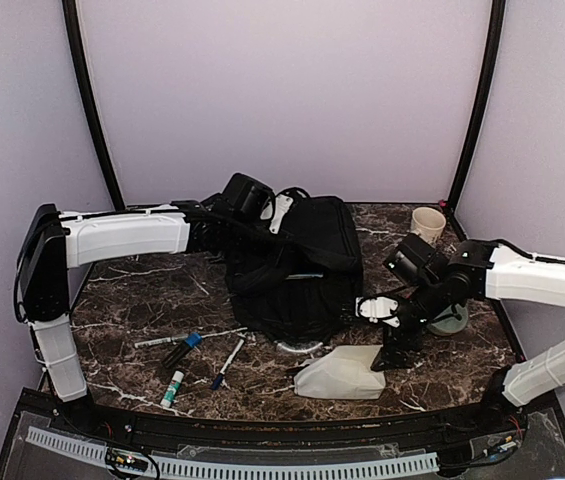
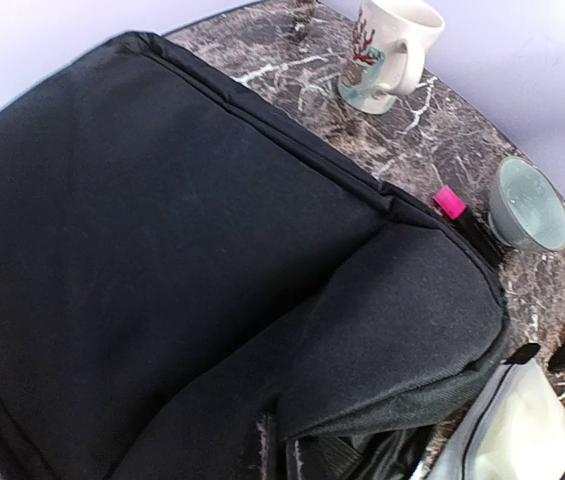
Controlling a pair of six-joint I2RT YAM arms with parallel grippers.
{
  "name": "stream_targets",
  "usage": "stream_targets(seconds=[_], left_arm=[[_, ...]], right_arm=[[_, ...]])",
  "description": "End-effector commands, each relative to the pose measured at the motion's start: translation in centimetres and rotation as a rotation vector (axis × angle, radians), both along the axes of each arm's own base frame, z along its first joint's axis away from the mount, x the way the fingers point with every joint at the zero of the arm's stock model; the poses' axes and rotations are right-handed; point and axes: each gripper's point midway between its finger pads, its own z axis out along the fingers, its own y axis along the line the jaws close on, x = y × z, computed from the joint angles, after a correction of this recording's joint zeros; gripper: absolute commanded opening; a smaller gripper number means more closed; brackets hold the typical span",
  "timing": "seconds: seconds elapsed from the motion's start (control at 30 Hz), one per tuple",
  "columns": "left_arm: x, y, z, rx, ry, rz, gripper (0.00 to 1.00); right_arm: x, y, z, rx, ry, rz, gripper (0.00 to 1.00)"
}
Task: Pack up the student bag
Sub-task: Place the largest pocket of the bag in the student bag.
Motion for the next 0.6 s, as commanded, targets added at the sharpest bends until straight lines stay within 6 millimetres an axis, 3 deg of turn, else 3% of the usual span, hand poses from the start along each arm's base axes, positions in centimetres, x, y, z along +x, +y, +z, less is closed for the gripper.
stream_targets(seconds=[0.0, 0.2, 0.4, 0.57], left_arm=[[-0.6, -1.6, 2.7, -0.133, 0.027, -0.039, 0.00], [-1.8, -1.7, 5.8, -0.156, -0.053, -0.066, 0.00], [-2.2, -0.5, 5.4, -0.095, -0.049, -0.041, 0.00], [-2.7, -0.1, 5.2, -0.105, -0.046, -0.037, 0.00]], right_arm=[[-0.9, 0.6, -1.2, 0.009, -0.006, 0.070, 1.00], [-0.9, 2.1, -3.3, -0.043, -0.041, 0.100, 1.00], [-0.8, 2.9, -5.9, -0.125, -0.053, 0.116, 1.00], [-2.3, 2.7, -8.4, -0.206, -0.001, 0.167, 0.99]])
